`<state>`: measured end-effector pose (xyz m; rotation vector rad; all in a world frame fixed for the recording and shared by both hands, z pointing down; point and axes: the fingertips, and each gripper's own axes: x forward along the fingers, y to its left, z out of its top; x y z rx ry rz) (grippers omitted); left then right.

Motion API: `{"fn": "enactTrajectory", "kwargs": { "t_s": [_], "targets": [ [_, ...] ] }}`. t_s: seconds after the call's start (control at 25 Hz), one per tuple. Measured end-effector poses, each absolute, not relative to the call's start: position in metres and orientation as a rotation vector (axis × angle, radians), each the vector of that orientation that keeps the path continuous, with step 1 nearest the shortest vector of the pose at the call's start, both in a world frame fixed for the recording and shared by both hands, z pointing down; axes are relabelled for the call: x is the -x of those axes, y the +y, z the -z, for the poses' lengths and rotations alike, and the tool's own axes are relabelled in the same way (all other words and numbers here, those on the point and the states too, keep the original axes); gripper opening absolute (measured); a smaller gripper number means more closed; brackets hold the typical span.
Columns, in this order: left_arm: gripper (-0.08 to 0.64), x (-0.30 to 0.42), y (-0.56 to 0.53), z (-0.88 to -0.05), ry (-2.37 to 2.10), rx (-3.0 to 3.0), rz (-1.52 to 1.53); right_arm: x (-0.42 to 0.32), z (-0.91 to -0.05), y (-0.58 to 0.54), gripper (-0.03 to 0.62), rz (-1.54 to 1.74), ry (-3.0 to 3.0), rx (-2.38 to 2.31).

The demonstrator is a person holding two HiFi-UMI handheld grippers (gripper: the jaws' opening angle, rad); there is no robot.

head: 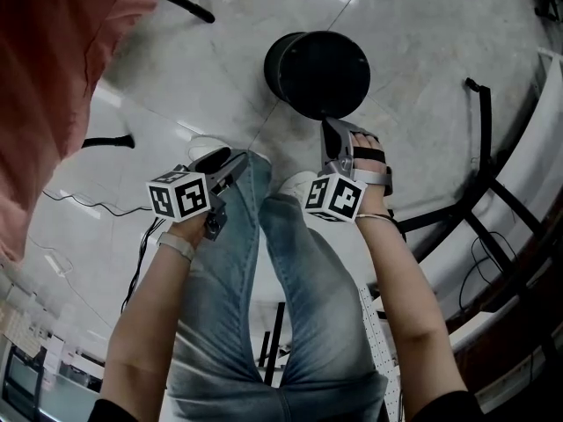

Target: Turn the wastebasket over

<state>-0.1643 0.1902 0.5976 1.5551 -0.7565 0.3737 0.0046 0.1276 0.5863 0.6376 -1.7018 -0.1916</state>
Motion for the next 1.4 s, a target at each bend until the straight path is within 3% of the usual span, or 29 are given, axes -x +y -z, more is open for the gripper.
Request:
{"fn": "enactTrajectory", "kwargs": {
  "t_s": [0.52, 0.76, 1.0, 1.4],
  "targets": [
    [0.233, 0.123, 0.126, -0.364, -0.774, -1.974, -0.279, 0.000, -0.391, 0.117, 0.012, -0.385, -1.936, -0.978],
    [0.122, 0.115, 0.094, -0.250, -0.727, -2.168, -0.192, 0.024, -0.281, 0.104, 0.011, -0.648, -2.074, -1.212],
    [0.023, 0.107, 0.079, -0.135, -0.704, -2.298, -0.123, 0.019, -0.162, 0.106, 0.011, -0.713, -2.166, -1.398],
    [0.014, 0.099, 0.085, 0.026, -0.530, -2.493, -0.149, 0.019, 0.032, 0.092, 0.011, -0.593, -2.343, -1.612]
  ]
}}
